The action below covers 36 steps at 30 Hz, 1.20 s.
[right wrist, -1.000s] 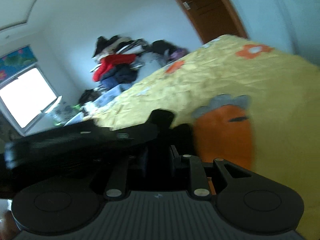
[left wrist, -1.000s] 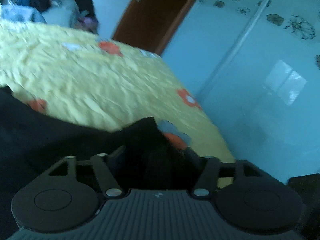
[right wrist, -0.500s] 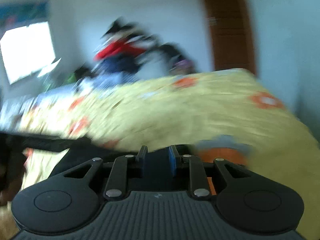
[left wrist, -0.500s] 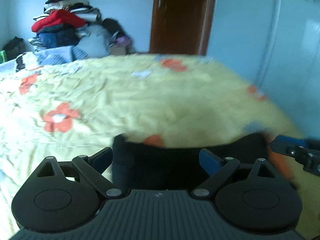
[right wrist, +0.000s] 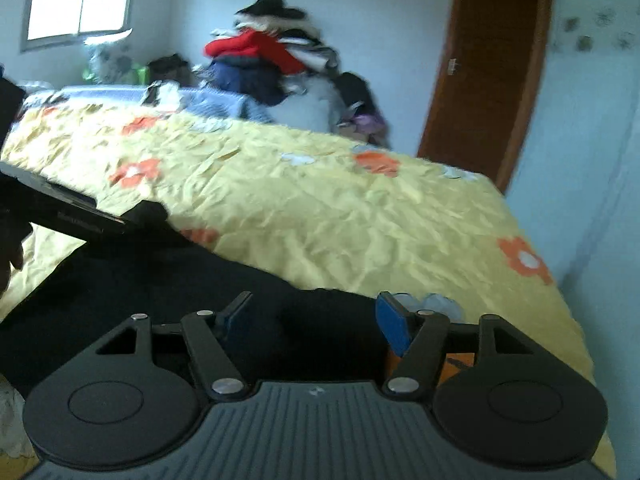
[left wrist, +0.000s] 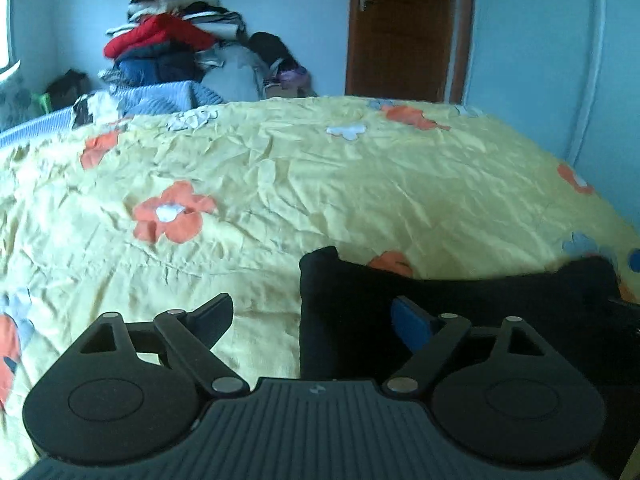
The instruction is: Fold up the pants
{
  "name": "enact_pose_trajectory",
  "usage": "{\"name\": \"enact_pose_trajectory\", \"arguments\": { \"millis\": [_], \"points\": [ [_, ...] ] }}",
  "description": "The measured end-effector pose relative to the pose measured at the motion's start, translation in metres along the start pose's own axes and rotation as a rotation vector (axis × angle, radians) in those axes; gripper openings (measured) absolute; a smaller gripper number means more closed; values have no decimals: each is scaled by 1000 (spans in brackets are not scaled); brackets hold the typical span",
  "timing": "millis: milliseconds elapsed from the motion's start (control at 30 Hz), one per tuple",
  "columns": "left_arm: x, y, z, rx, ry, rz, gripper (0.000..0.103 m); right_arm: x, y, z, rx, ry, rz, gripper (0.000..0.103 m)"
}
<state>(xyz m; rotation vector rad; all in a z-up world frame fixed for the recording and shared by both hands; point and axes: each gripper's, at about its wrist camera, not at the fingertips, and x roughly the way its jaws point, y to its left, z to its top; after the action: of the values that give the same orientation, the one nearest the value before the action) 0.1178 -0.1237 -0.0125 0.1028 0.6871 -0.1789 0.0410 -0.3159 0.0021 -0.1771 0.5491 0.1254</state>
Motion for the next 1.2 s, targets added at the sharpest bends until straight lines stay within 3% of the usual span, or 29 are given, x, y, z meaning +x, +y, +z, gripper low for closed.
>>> {"name": "enact_pose_trajectory", "arguments": {
  "millis": [67, 100, 133, 233, 267, 400, 467, 533, 633, 733, 800, 900, 967, 1033, 1067, 1200],
  "points": [
    [10, -3, -1, 33, 39, 10, 91, 24, 3, -9, -51, 67, -59, 69],
    [12, 0, -2, 24, 51, -1, 90, 30, -4, -13, -18, 64, -58, 80],
    [11, 6, -2, -4, 54, -24, 86, 26, -15, -13, 47, 56, -47, 82],
    [-5, 23, -3, -66, 45, -100, 88, -4, -41, -16, 189, -38, -32, 83],
    [-11, 29, -4, -84, 51, -146, 89, -11, -53, -18, 239, -50, -2, 83],
    [-21, 46, -20, -142, 105, -330, 92, -7, -108, -36, 507, 15, 270, 83],
    [-24, 50, -29, -167, 115, -382, 93, -2, -118, -43, 554, 40, 331, 83],
    [-25, 52, -35, -183, 115, -380, 92, 1, -117, -45, 553, 59, 326, 83],
    [-26, 48, -40, -173, 94, -298, 92, -1, -104, -45, 516, 73, 246, 83],
    [-38, 38, -42, -126, 43, -196, 93, -17, -77, -40, 441, 23, 104, 83],
    [-47, 33, -43, -81, 0, -151, 93, -30, -54, -33, 372, -25, 71, 83],
    [-59, 13, -45, 25, -47, -175, 98, -43, -21, -27, 229, -69, 76, 88],
    [-58, 0, -48, 100, -29, -171, 99, -37, -5, -29, 111, -15, 60, 91],
    [-52, -7, -53, 129, -3, -131, 100, -22, -4, -38, 52, 84, -35, 91],
    [-52, -5, -56, 115, 4, -137, 100, -22, -11, -42, 82, 87, -37, 92],
    [-48, 21, -57, -24, 45, -244, 99, -41, -58, -46, 333, 16, 138, 92]
  ]
}}
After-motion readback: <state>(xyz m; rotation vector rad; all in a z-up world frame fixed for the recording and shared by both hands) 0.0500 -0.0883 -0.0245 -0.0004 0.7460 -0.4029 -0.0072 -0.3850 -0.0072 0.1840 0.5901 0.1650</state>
